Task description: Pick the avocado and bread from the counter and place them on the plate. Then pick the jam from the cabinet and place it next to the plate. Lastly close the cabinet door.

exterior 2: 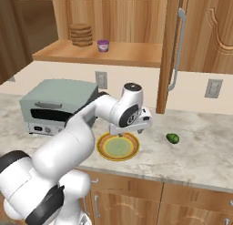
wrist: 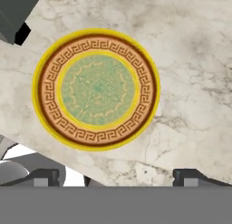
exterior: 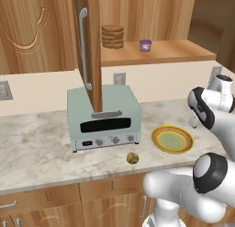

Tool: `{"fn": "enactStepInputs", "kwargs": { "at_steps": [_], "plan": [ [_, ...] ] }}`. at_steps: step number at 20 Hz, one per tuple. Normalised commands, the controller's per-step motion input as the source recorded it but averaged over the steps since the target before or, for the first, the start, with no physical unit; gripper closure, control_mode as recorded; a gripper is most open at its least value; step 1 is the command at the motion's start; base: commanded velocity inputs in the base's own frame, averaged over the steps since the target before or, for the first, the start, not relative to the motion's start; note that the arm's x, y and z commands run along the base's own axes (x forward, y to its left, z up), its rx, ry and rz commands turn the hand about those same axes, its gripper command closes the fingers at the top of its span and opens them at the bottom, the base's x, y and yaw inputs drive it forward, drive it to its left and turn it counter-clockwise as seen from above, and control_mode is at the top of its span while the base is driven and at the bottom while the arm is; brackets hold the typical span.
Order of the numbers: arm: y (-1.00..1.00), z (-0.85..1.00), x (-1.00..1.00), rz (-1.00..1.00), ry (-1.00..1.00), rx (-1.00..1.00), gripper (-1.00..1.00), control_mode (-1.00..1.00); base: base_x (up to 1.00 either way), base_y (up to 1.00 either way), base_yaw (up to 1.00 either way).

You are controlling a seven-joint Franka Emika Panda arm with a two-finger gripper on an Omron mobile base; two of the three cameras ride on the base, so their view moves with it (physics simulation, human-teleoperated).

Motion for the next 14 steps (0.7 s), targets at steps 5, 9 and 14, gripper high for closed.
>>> {"fn": "enactStepInputs", "kwargs": {
  "at_steps": [5,9,14],
  "plan": [
    [-0.47,-0.19,0.13,0.03,0.00,0.00,-1.00,-1.00,0.00,0.00,0.00],
    [-0.40,-0.11,0.16,0.03,0.00,0.00,-1.00,-1.00,0.00,0.00,0.00],
    [-0.35,-0.09,0.21,0.03,0.00,0.00,-1.00,-1.00,0.00,0.00,0.00]
  ]
}}
